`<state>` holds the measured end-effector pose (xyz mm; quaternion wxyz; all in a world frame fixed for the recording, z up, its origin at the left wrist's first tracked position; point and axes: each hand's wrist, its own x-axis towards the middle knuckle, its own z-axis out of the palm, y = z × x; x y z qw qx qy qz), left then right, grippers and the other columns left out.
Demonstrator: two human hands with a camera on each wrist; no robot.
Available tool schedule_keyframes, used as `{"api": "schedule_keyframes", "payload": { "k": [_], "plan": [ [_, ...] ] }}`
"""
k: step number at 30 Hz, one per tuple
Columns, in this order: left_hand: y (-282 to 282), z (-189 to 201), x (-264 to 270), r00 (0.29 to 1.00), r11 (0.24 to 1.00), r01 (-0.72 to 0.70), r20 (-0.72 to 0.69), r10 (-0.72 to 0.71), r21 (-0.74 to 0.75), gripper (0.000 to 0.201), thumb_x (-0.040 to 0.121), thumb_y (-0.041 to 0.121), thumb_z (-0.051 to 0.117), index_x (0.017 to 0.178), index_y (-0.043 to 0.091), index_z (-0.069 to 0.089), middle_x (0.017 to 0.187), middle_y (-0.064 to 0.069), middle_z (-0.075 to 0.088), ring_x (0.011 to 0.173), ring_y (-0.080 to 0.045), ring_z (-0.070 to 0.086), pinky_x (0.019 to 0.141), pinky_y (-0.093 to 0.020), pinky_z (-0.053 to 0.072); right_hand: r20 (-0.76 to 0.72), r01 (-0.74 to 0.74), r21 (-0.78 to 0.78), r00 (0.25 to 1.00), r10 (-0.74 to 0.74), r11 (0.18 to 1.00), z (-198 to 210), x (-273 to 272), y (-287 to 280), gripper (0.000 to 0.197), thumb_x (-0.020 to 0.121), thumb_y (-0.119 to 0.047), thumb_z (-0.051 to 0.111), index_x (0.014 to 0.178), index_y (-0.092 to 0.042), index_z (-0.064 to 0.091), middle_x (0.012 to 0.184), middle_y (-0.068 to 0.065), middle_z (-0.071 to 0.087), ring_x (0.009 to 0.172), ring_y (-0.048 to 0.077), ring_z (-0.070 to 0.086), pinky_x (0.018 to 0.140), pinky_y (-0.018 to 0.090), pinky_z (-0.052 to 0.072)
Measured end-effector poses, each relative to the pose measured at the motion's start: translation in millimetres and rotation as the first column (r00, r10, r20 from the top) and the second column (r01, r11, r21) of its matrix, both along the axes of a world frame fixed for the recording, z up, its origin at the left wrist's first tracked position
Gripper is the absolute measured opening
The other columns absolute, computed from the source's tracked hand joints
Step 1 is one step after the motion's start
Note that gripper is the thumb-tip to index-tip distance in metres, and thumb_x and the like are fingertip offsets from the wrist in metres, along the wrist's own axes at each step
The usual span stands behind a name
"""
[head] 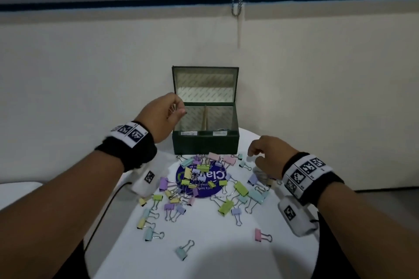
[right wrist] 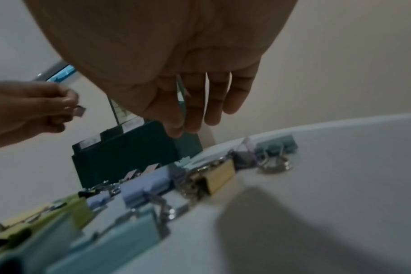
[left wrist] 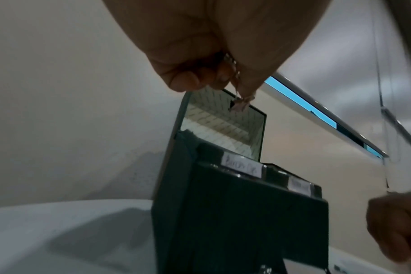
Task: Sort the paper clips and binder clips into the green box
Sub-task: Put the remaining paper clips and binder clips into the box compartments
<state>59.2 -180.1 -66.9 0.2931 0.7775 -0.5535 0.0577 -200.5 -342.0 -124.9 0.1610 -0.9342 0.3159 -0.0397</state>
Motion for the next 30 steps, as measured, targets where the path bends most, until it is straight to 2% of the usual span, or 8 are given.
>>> {"api": "schedule_keyframes", "payload": {
  "k": [6, 9, 12, 16, 21, 26, 28, 30],
  "plan": [
    [-35, 1, -5, 0.993, 0.933, -0.046, 0.122, 0.003, 0.357, 0.034, 0.098, 0.042, 0.052, 0.128, 0.028, 0.057, 0.116, -0.004, 0.057, 0.095, -0.018, 0.056, 0.089, -0.036, 0.048, -0.121, 0.009, 0.007, 0.993, -0.008, 1.000, 0, 11, 12, 0.034, 0.088, -0.013, 0.056, 0.115, -0.030, 0.066, 0.113, -0.005, 0.062, 0.100, 0.019, 0.062, 0.087, 0.035, 0.055],
    [-21, -1, -6, 0.993, 0.955, -0.046, 0.115, 0.013, 0.294, 0.049, 0.095, 0.048, 0.055, 0.140, 0.031, 0.049, 0.128, -0.004, 0.044, 0.104, -0.019, 0.052, 0.097, -0.038, 0.047, -0.176, -0.016, -0.023, 0.984, 0.012, 1.000, -3, 19, 19, 0.024, 0.091, -0.026, 0.057, 0.112, -0.032, 0.066, 0.112, -0.003, 0.063, 0.101, 0.021, 0.062, 0.087, 0.035, 0.054],
    [11, -4, -1, 0.996, 0.983, -0.021, 0.087, 0.005, 0.182, 0.031, 0.095, 0.042, 0.055, 0.124, 0.031, 0.059, 0.118, 0.003, 0.049, 0.097, -0.013, 0.055, 0.091, -0.033, 0.048, -0.231, -0.076, -0.046, 0.971, 0.064, 0.996, -6, 25, 23, 0.021, 0.092, -0.029, 0.057, 0.111, -0.028, 0.067, 0.108, -0.001, 0.062, 0.102, 0.023, 0.061, 0.089, 0.036, 0.053],
    [62, -17, 12, 0.998, 0.885, 0.013, 0.045, -0.039, 0.466, 0.008, 0.094, 0.032, 0.059, 0.093, 0.039, 0.062, 0.094, 0.013, 0.063, 0.085, -0.009, 0.059, 0.079, -0.023, 0.046, -0.198, -0.058, -0.018, 0.979, 0.054, 0.998, -5, 24, 20, 0.010, 0.087, -0.019, 0.059, 0.091, -0.026, 0.066, 0.090, -0.008, 0.065, 0.087, 0.015, 0.059, 0.074, 0.026, 0.049],
    [108, -33, 39, 0.989, 0.735, -0.150, 0.110, 0.103, 0.661, 0.029, 0.094, 0.022, 0.054, 0.120, 0.027, 0.065, 0.110, 0.013, 0.061, 0.099, -0.008, 0.057, 0.086, -0.016, 0.038, -0.079, -0.059, -0.048, 0.995, 0.055, 0.997, -1, 22, 27, 0.022, 0.087, -0.014, 0.053, 0.096, -0.030, 0.066, 0.099, -0.006, 0.056, 0.091, 0.017, 0.057, 0.082, 0.028, 0.050],
    [120, -36, 42, 0.984, 0.710, -0.169, 0.074, 0.163, 0.684, 0.041, 0.091, 0.037, 0.063, 0.130, 0.027, 0.058, 0.106, 0.011, 0.055, 0.097, -0.009, 0.054, 0.087, -0.021, 0.039, -0.018, -0.014, -0.027, 1.000, 0.014, 1.000, 1, 25, 24, 0.025, 0.090, -0.007, 0.049, 0.094, -0.022, 0.068, 0.096, -0.002, 0.057, 0.086, 0.018, 0.054, 0.075, 0.027, 0.043],
    [116, -36, 36, 0.988, 0.733, -0.147, 0.068, 0.136, 0.665, 0.022, 0.089, 0.042, 0.062, 0.106, 0.029, 0.063, 0.101, 0.002, 0.062, 0.091, -0.018, 0.062, 0.084, -0.027, 0.047, -0.023, 0.036, 0.025, 0.999, -0.036, 0.999, 2, 25, 25, 0.030, 0.093, -0.005, 0.044, 0.091, -0.022, 0.067, 0.089, -0.004, 0.058, 0.082, 0.016, 0.054, 0.072, 0.026, 0.040],
    [110, -35, 30, 0.993, 0.742, -0.115, 0.055, 0.105, 0.661, 0.027, 0.084, 0.044, 0.061, 0.076, 0.023, 0.046, 0.080, -0.004, 0.063, 0.072, -0.020, 0.061, 0.072, -0.032, 0.049, -0.005, 0.062, 0.075, 0.998, -0.062, 0.995, 3, 23, 25, 0.032, 0.095, -0.005, 0.041, 0.088, -0.023, 0.066, 0.081, -0.005, 0.057, 0.074, 0.011, 0.051, 0.067, 0.026, 0.037]
  ]
}}
